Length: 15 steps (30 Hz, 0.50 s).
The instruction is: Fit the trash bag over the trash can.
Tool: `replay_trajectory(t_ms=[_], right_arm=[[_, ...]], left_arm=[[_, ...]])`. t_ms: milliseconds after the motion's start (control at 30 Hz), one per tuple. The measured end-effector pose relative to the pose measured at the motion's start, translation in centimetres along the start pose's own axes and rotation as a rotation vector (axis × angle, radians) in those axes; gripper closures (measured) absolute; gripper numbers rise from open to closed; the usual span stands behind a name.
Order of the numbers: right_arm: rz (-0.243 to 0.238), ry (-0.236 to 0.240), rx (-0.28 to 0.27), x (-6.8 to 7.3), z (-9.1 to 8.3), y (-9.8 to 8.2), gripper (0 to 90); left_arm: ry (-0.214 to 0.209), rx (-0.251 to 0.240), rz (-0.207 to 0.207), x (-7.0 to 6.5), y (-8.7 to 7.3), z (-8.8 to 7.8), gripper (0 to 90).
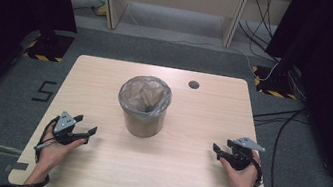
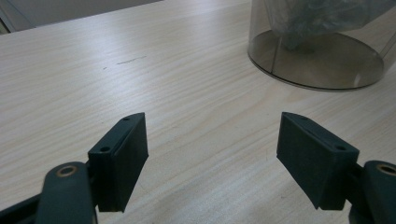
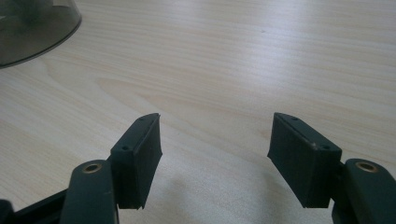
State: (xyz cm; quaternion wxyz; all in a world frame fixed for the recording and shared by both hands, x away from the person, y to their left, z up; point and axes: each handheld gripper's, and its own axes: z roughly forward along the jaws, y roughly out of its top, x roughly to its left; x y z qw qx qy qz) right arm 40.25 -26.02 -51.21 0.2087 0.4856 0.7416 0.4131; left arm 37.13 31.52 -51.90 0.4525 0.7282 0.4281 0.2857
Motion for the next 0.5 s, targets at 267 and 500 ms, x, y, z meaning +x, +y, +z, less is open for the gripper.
replay_trajectory(t_ms=[267, 500], right_arm=[[-0.003, -0.012, -0.009, 0.09, -0.07, -0.03, 34.6], [-0.010, -0.016, -0.013, 0.18, -0.12, -0.05, 33.4]], left_arm=[[0.026, -0.013, 0.026, -0.37, -0.07, -0.17, 24.1], [0.030, -0.018, 0.030, -0.57, -0.12, -0.29, 24.3]])
